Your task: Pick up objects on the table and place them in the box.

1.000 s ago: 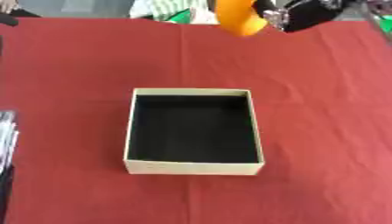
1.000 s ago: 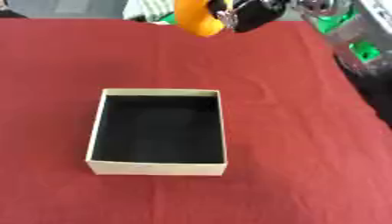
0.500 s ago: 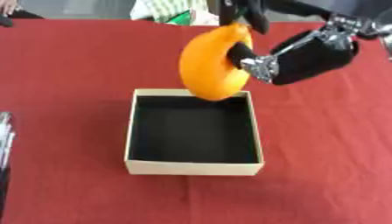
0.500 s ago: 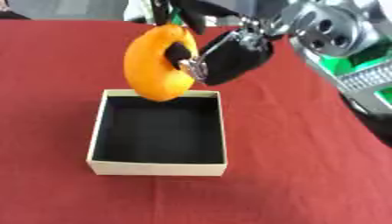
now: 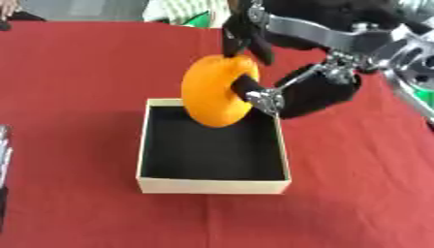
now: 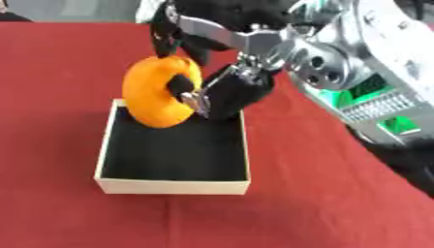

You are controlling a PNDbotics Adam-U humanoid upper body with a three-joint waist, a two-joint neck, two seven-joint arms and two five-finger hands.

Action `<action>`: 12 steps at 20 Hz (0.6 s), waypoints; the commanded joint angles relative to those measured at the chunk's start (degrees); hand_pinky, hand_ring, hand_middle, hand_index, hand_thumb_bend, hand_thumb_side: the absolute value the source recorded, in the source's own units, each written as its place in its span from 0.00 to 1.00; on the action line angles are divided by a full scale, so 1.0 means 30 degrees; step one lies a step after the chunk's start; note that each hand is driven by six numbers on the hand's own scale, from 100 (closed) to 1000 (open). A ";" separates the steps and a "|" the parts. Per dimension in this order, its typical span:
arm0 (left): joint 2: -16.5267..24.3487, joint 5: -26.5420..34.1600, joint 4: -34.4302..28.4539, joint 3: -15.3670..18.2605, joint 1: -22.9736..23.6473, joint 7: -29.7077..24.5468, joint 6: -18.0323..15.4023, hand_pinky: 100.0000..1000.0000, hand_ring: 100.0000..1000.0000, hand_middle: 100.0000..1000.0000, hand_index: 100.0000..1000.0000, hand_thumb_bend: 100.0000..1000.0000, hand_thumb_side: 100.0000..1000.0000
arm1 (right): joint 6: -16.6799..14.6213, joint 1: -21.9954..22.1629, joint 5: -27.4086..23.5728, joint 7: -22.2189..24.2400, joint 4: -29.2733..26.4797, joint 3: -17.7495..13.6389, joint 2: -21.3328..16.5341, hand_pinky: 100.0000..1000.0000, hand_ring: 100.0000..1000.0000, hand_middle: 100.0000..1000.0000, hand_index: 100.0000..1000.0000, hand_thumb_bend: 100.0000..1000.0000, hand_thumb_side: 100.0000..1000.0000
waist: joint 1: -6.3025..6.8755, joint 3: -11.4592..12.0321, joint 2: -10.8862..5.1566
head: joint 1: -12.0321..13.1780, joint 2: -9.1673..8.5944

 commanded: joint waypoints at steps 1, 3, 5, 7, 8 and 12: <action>0.0205 0.0071 -0.0353 0.0038 -0.0150 -0.0047 -0.0012 0.38 0.62 0.66 0.82 0.07 0.64 | 0.0314 -0.0173 0.0012 0.0225 -0.0278 0.0135 -0.0007 0.51 0.42 0.22 0.27 0.00 0.05 | 0.0082 0.0058 -0.0300 | -0.0082 0.0152; 0.0179 0.0080 -0.0353 0.0048 -0.0160 -0.0032 -0.0016 0.38 0.62 0.66 0.82 0.07 0.64 | 0.0218 -0.0167 -0.0308 0.0495 -0.0278 0.0445 0.0042 0.52 0.43 0.23 0.28 0.00 0.06 | 0.0083 0.0103 -0.0279 | -0.0110 0.0188; 0.0151 0.0099 -0.0353 0.0050 -0.0162 -0.0025 -0.0018 0.38 0.62 0.66 0.82 0.07 0.64 | 0.0120 -0.0120 -0.0475 0.0882 -0.0278 0.0685 0.0049 0.53 0.44 0.24 0.29 0.00 0.06 | 0.0080 0.0123 -0.0263 | -0.0120 0.0193; 0.0136 0.0111 -0.0353 0.0038 -0.0177 -0.0038 -0.0028 0.38 0.62 0.66 0.82 0.07 0.64 | 0.0202 0.0009 -0.0542 0.1264 -0.0256 0.0929 0.0020 0.53 0.44 0.25 0.30 0.00 0.06 | 0.0077 0.0150 -0.0254 | -0.0134 0.0191; 0.0125 0.0117 -0.0353 0.0035 -0.0187 -0.0044 -0.0035 0.38 0.62 0.66 0.82 0.07 0.64 | 0.0276 0.0079 -0.0518 0.1437 -0.0168 0.1089 0.0022 0.53 0.45 0.25 0.30 0.00 0.06 | 0.0078 0.0172 -0.0252 | -0.0146 0.0182; 0.0082 0.0136 -0.0353 0.0026 -0.0207 -0.0067 -0.0043 0.38 0.62 0.66 0.82 0.07 0.64 | 0.0351 0.0329 -0.0273 0.1549 0.0754 0.1609 0.0224 0.54 0.45 0.26 0.31 0.00 0.06 | 0.0106 0.0246 -0.0233 | -0.0182 0.0157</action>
